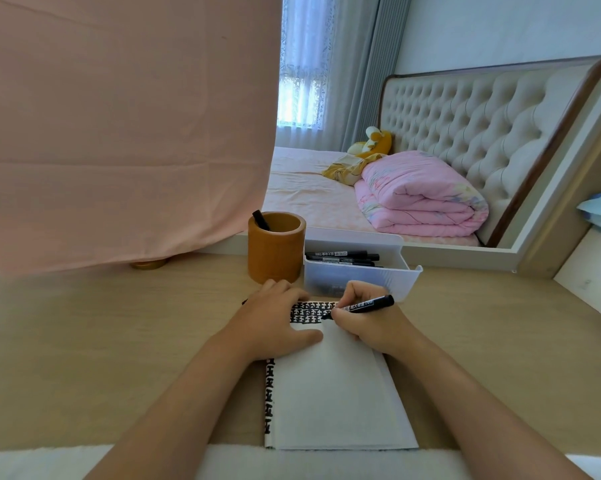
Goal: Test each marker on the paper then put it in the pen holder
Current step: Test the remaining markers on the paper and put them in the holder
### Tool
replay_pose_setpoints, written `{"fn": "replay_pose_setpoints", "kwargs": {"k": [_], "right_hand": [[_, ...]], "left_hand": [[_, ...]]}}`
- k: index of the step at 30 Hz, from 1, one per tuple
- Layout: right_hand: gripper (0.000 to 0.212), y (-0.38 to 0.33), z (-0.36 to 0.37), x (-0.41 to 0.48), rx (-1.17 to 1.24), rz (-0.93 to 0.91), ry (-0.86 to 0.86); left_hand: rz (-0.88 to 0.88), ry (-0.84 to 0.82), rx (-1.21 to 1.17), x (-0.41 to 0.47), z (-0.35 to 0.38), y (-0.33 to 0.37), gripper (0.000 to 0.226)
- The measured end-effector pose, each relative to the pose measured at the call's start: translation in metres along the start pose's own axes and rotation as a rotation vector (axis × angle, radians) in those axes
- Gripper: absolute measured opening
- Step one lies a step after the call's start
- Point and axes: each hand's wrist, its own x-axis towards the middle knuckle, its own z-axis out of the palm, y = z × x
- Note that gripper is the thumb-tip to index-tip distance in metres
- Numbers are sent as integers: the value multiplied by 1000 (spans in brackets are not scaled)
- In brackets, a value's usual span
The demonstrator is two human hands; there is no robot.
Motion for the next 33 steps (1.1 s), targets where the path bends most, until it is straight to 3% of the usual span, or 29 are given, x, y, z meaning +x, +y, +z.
{"fn": "replay_pose_setpoints", "kwargs": {"k": [33], "right_hand": [[28, 7, 2, 0, -69, -83, 29]], "left_hand": [[-26, -30, -3, -1, -2, 3, 69]]}}
